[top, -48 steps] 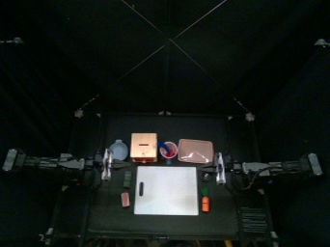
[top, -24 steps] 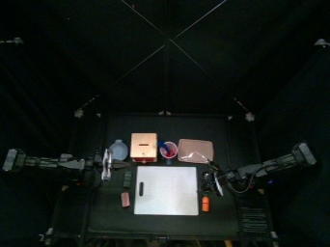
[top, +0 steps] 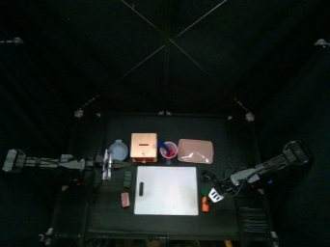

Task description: Split carrot and put carrot top in bowl

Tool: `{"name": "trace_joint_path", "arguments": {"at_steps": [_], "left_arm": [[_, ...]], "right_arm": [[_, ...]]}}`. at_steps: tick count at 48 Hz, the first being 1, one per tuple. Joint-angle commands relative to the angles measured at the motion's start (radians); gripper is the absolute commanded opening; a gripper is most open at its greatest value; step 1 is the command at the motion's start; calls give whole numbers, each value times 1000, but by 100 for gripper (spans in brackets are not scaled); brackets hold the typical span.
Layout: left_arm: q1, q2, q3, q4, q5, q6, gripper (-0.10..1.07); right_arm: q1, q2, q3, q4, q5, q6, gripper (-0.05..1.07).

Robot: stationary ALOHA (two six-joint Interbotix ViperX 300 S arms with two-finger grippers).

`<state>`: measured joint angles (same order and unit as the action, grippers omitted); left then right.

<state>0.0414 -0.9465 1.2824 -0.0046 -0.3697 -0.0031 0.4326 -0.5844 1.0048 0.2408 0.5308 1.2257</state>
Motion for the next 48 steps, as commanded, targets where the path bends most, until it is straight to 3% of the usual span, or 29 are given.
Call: {"name": "trace_joint_path", "arguments": {"at_steps": [1, 16, 26, 34, 48], "left_arm": [[14, 6, -9, 0, -11, 2, -3], [35, 6, 6, -2, -9, 2, -3], [46, 6, 14, -2, -8, 2, -3], [54, 6, 18, -2, -6, 2, -3], [63, 6, 21, -6, -5, 2, -3]], "right_arm": [[21, 23, -32, -58, 11, 89, 56], [91, 169, -103, -351, 149, 500, 76], [167, 278, -190, -480, 275, 699, 89], [198, 347, -230, -503, 353, 770, 97], [190, 431, -238, -471, 367, 828, 97]]}}
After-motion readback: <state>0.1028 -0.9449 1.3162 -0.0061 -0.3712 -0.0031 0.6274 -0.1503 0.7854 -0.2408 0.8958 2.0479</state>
